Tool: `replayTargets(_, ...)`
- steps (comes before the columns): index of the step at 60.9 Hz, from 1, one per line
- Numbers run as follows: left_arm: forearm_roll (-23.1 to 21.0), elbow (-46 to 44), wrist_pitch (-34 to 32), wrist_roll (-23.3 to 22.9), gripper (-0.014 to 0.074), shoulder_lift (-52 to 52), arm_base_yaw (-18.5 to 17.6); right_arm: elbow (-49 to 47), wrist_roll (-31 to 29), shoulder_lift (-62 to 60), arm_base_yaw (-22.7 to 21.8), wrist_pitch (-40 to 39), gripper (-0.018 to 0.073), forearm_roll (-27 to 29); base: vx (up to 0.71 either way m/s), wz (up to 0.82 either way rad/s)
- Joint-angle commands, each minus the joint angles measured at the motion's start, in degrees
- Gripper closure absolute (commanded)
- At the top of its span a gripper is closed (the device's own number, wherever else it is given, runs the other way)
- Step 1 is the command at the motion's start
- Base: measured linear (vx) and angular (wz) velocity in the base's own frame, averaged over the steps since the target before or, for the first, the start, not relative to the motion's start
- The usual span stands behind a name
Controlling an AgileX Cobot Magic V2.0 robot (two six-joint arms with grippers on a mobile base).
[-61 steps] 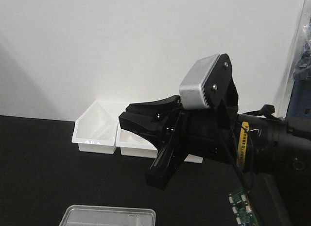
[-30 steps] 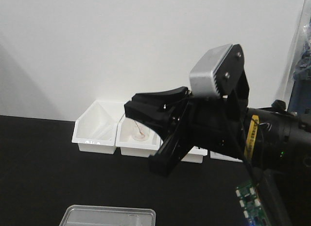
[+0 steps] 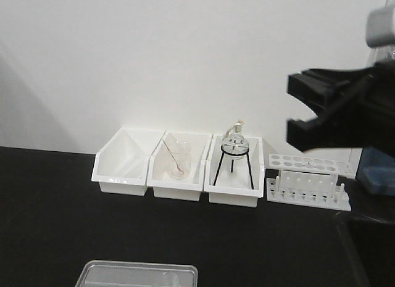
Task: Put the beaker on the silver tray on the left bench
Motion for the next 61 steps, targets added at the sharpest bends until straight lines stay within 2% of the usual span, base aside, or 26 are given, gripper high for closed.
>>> replayTargets(1, -0.3, 1.1, -4.5, 0.0, 0.0595, -0.4, -0.2, 5.1, -7.2, -6.3, -4.3, -6.5, 0.0575, 5.2, 0.0, 0.0)
replayTargets(7, -0.3, 1.1, -4.5, 0.0, 0.0595, -0.4, -0.2, 19.4, -3.2, -14.7, -11.1, -20.2, 0.0575, 5.0, 0.0, 0.0)
replayTargets(12, -0.3, 1.1, -4.5, 0.0, 0.0595, -0.4, -0.2, 30.6, -3.0, -21.6, -16.0, -25.9, 0.0575, 4.7, 0.0, 0.0)
replayTargets(15, -0.3, 1.1, -4.5, 0.0, 0.0595, -0.4, -0.2, 36.2, -3.0, -25.5, -18.6, -25.7, 0.0575, 4.7, 0.0, 0.0)
replayTargets(21, -0.3, 1.1, -4.5, 0.0, 0.0595, -0.4, -0.2, 46.4, -3.0, -34.7, -21.1, -22.5, 0.0575, 4.8, 0.0, 0.0)
replayTargets(29, -0.3, 1.1, -4.5, 0.0, 0.0595, -0.4, -0.2, 57.3, -3.0, -47.5, -20.8, -17.6, 0.0575, 4.7, 0.0, 0.0)
replayTargets(35, -0.3, 1.1, -4.5, 0.0, 0.0595, -0.4, -0.2, 65.5, -3.2, -58.0, -20.9, -17.3, 0.0575, 4.7, 0.0, 0.0)
replayTargets(38, -0.3, 1.1, -4.6, 0.0, 0.0595, -0.4, -0.2, 65.2, -3.2, -61.4, -21.2, -9.9, 0.0575, 4.8, 0.0, 0.0)
replayTargets(41, -0.3, 1.1, -4.5, 0.0, 0.0595, -0.5, -0.2, 64.9, -3.2, -59.7, -20.9, -7.8, 0.0575, 4.8, 0.0, 0.0)
replayTargets(61, -0.7, 1.1, -4.5, 0.0, 0.0595, -0.4, -0.2, 65.4, -3.0, -58.9, -20.9, -6.4, 0.0574, 5.0, 0.0, 0.0)
